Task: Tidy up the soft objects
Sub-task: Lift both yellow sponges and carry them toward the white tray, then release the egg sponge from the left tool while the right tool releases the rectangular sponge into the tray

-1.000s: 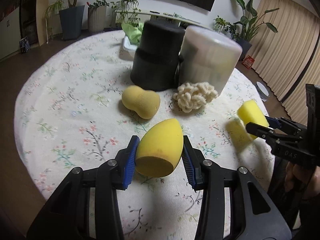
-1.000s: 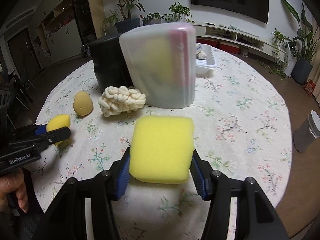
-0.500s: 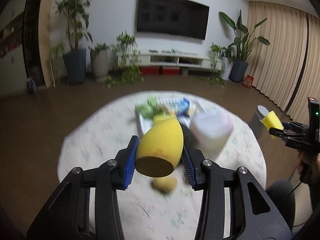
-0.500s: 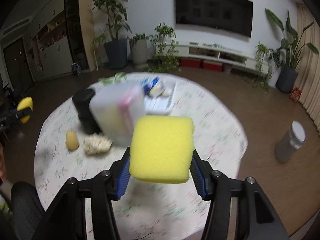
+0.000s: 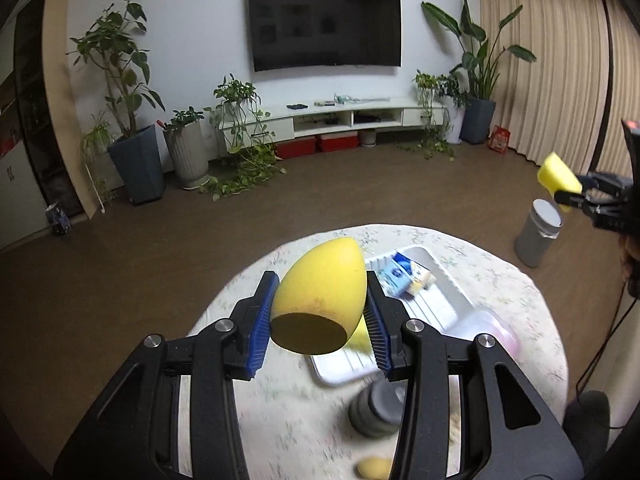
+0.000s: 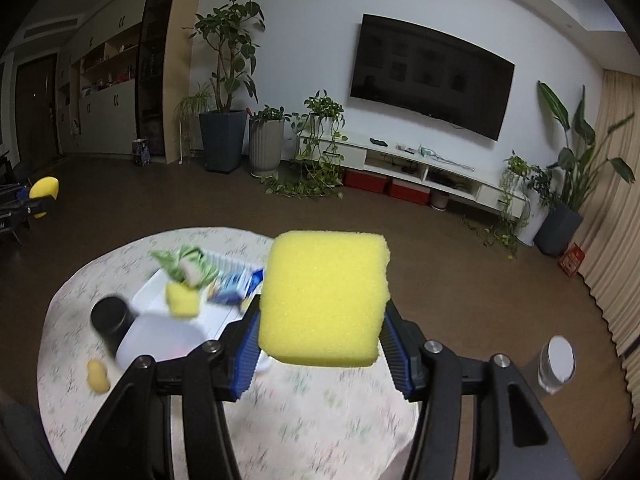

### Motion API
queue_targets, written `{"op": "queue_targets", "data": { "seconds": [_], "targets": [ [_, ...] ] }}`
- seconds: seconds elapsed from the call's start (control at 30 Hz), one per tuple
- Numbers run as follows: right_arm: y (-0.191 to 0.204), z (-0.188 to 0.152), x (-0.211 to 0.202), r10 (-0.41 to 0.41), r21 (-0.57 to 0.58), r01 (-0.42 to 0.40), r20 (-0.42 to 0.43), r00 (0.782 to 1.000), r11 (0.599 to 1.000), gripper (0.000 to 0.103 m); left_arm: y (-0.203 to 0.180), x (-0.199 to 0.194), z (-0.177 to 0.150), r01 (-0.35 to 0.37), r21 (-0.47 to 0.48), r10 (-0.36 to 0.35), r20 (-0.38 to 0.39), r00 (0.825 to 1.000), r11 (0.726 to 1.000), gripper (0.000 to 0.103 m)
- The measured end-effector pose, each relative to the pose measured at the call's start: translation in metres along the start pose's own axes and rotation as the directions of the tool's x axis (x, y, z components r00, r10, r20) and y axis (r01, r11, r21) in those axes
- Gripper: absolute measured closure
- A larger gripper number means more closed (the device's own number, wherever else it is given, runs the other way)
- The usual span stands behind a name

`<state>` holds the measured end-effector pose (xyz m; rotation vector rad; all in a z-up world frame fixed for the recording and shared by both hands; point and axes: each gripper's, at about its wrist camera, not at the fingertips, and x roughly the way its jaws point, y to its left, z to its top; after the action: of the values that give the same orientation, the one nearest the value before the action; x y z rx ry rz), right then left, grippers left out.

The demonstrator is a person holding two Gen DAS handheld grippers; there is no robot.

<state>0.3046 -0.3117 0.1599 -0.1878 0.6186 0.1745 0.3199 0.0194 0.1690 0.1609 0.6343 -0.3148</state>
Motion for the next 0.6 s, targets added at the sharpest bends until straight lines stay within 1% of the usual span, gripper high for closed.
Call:
{"op": "queue_targets", "data": {
  "seconds": [0.1,0.17,0.23,0.3,0.4,0.43,0.5,0.53,0.6],
  "targets": [
    [-0.003,0.029,0.031,0.022,-0.013,-0.022,-0.021,1.0,1.0,0.046,-0.003,0.035,0.018,0.005,0.036,-0.003,-0.033,0.999,0.999,0.064],
    [-0.001,0.043,0.05,0.048,-0.027,-0.049,-0.032,0.998,0.998,0.046,-0.009,0.061,0.026,0.028,0.069,-0.023,-0.063,0.998,0.997,0.064],
    [0.006,0.054,0.075,0.069,-0.054,-0.072,-0.058,0.996,0.996,0.046,-0.016,0.089,0.026,0.048,0.099,-0.037,-0.108,0.993,0.994,0.064],
    [0.016,0.061,0.101,0.129,-0.079,-0.136,-0.087,0.988,0.987,0.046,-0.024,0.114,0.022,0.086,0.127,-0.066,-0.154,0.986,0.988,0.064],
    [0.032,0.062,0.137,0.188,-0.127,-0.206,-0.136,0.973,0.97,0.046,-0.04,0.151,0.008,0.131,0.169,-0.088,-0.239,0.967,0.977,0.064],
    [0.037,0.061,0.147,0.205,-0.14,-0.227,-0.152,0.967,0.964,0.046,-0.042,0.159,0.003,0.139,0.176,-0.091,-0.255,0.963,0.975,0.064],
    [0.052,0.052,0.17,0.226,-0.173,-0.261,-0.199,0.954,0.95,0.046,-0.051,0.179,-0.008,0.165,0.198,-0.1,-0.303,0.948,0.966,0.064],
    [0.057,0.046,0.178,0.232,-0.186,-0.274,-0.219,0.948,0.943,0.046,-0.055,0.185,-0.012,0.173,0.208,-0.101,-0.317,0.943,0.963,0.064],
    [0.072,0.034,0.198,0.254,-0.222,-0.316,-0.269,0.929,0.922,0.046,-0.061,0.198,-0.02,0.197,0.228,-0.11,-0.346,0.932,0.954,0.064]
  ]
}}
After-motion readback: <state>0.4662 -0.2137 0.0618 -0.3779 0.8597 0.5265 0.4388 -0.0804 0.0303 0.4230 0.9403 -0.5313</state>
